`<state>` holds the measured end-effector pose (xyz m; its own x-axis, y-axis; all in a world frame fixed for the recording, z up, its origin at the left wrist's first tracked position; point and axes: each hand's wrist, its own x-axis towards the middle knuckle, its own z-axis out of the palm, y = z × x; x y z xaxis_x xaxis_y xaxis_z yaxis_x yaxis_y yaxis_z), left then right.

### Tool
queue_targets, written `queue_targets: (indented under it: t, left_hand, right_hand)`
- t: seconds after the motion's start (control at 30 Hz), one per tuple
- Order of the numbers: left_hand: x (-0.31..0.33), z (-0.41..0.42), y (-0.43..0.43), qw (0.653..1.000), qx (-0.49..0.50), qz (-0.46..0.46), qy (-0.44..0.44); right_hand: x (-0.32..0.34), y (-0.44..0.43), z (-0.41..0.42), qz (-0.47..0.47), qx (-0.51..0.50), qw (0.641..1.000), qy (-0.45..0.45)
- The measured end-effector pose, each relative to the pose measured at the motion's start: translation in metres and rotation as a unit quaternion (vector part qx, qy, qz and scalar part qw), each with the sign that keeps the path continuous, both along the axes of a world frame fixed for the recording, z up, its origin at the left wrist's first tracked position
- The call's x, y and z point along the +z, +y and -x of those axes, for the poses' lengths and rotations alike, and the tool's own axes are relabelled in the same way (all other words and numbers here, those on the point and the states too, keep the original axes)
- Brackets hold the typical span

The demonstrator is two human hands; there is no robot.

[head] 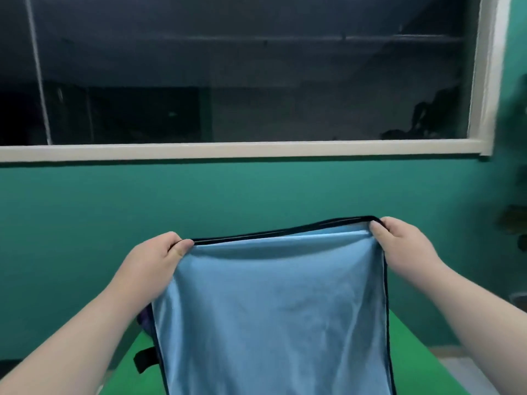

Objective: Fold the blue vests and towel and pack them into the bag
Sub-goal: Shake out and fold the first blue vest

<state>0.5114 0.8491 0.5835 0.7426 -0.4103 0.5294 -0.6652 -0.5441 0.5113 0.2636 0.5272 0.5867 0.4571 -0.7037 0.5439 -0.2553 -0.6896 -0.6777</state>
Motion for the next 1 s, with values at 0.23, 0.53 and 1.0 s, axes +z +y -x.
queue_targets:
  t: [0.23, 0.53, 1.0]
  left_hand:
    - [0.055, 0.029, 0.037, 0.997, -0.062, -0.041, -0.018]
    - [0.079, 0.049, 0.059, 0.993, -0.112, -0.039, 0.006]
    - [0.094, 0.057, 0.053, 0.996, -0.078, -0.045, -0.008]
  right_hand:
    - [0.054, 0.016, 0.042, 0.004, 0.003, 1.000, 0.008]
    - [0.060, 0.021, 0.082, -0.096, 0.097, 0.989, -0.050]
    - [0.078, 0.018, 0.110, -0.110, 0.165, 0.977, -0.081]
